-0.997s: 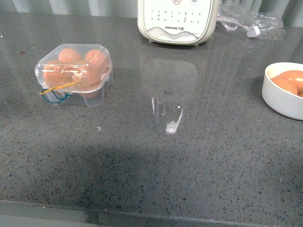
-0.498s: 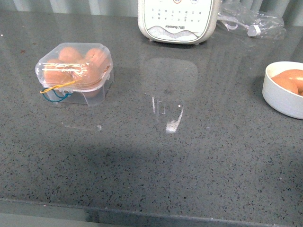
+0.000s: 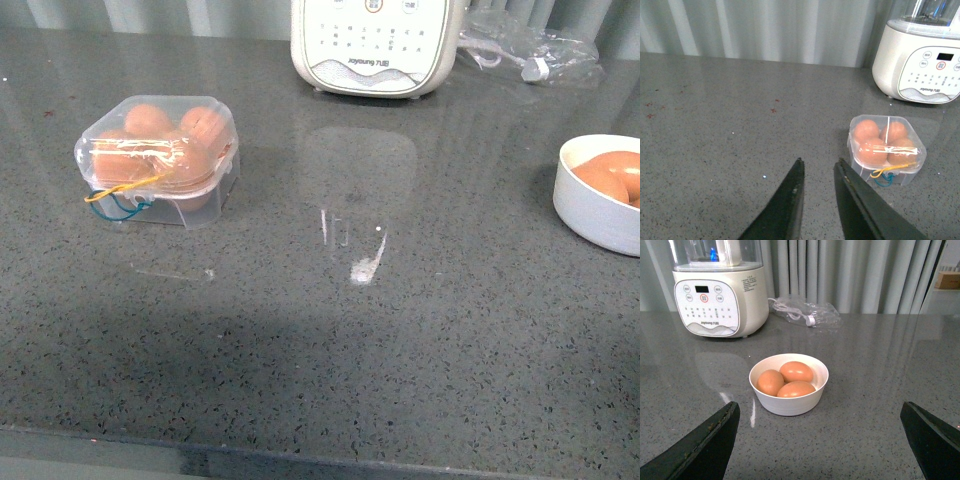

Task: Put egg into box

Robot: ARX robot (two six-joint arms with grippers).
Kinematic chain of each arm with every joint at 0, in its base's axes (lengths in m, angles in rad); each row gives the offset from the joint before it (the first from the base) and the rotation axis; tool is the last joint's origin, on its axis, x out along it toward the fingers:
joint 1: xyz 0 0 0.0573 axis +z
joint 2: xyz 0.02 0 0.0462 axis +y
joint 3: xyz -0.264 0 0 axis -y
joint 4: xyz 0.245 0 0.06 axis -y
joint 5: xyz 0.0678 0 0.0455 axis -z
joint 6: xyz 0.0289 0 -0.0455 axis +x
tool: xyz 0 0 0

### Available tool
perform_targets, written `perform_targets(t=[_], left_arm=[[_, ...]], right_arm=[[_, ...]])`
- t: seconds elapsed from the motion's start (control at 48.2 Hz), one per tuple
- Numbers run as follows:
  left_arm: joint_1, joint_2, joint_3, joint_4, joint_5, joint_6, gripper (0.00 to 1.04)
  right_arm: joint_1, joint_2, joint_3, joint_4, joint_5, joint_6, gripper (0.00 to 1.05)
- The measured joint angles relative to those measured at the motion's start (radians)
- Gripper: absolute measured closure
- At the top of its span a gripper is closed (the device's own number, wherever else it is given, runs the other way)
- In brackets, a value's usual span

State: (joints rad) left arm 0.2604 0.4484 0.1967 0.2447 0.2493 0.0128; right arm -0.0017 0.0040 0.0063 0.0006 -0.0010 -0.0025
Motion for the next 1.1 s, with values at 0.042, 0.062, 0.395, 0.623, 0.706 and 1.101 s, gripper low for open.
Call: perform_targets(t=[0.042,0.062,0.395,0.623,0.706,1.101], left_arm=[[-0.024,-0.021,-0.019,0.000,-0.022,-0.001,0.91],[-0.038,-0.034,-0.029,-0.003,-0.039,-0.003,0.97],[-0.219,-0.161,-0.113,-0.044,-0.237,-0.013,1.01],[-0.261,-0.224,-0.144,-0.072,-0.248,-0.014,1.01],[-0.261,-0.237,-0.148,-0.080,-0.248,-0.014,1.01],[-0.261,-0.444,-0.168,-0.243,-0.250,-0.015,1.01]], right_arm=[[0.000,0.000,0.000,0.000,0.000,0.000,0.07],[0.000,0.000,0.000,0.000,0.000,0.000,0.07],[0.000,0.000,0.000,0.000,0.000,0.000,0.07],[0.000,0.000,0.000,0.000,0.000,0.000,0.07],[0.000,0.000,0.000,0.000,0.000,0.000,0.07],[0.000,0.000,0.000,0.000,0.000,0.000,0.07]])
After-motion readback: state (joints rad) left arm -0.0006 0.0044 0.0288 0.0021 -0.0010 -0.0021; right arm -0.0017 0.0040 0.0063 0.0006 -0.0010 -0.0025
